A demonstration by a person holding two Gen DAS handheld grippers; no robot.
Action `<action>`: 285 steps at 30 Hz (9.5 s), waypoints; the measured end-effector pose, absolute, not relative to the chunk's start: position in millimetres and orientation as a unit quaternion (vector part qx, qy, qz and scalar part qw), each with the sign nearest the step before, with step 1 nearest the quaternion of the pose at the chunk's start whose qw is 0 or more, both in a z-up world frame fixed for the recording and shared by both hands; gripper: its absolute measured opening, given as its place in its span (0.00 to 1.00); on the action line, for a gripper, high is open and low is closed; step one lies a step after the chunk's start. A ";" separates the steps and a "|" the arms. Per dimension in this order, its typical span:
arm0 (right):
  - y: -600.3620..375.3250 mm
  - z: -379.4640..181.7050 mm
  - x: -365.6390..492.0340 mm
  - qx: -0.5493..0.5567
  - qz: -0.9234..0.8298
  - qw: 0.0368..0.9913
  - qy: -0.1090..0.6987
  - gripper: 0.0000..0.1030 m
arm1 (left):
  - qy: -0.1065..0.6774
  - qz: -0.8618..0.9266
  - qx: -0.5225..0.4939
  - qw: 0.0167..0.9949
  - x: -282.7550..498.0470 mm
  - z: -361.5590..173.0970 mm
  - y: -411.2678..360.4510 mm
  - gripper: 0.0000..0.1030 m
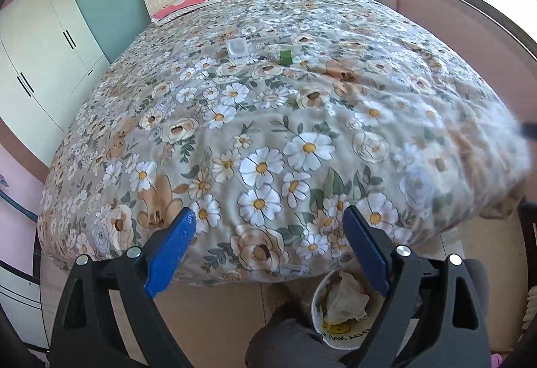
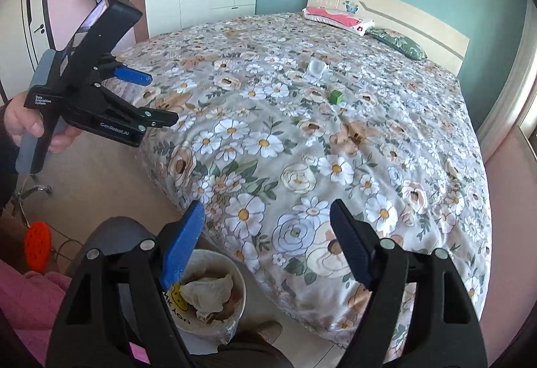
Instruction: Collect trash
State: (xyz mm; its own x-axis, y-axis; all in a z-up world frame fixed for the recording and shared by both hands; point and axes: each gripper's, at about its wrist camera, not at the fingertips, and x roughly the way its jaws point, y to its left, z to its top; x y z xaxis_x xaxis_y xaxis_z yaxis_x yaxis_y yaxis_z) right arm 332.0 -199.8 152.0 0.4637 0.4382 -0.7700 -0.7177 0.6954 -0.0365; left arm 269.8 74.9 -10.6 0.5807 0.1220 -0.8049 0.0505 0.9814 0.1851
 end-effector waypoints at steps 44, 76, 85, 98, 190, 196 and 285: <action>-40.4 -59.5 806.8 -0.182 0.401 0.782 0.441 0.76 | 0.414 0.030 0.058 0.908 776.7 -141.3 202.2 0.88; -32.4 -73.1 825.9 -0.172 0.414 0.779 0.439 0.38 | 0.388 0.020 0.028 0.921 795.8 -143.6 195.9 0.10; -55.2 -13.5 786.7 -0.175 0.392 0.799 0.422 0.38 | 0.377 0.026 0.037 0.925 737.4 -84.5 180.4 0.10; -122.9 146.9 673.3 -0.159 0.342 0.836 0.398 0.38 | 0.362 0.043 0.084 0.927 575.6 53.2 133.7 0.10; -184.3 -53.6 273.5 -0.135 0.394 0.697 0.583 0.38 | 0.599 -0.111 0.100 0.787 174.1 -226.2 10.8 0.10; -182.7 -96.1 270.7 -0.131 0.388 0.676 0.612 0.38 | 0.627 -0.111 0.093 0.766 180.7 -262.6 8.0 0.10; -194.2 -46.3 211.1 -0.210 0.244 0.780 0.537 0.76 | 0.526 -0.065 0.089 0.843 128.0 -170.7 -2.3 0.88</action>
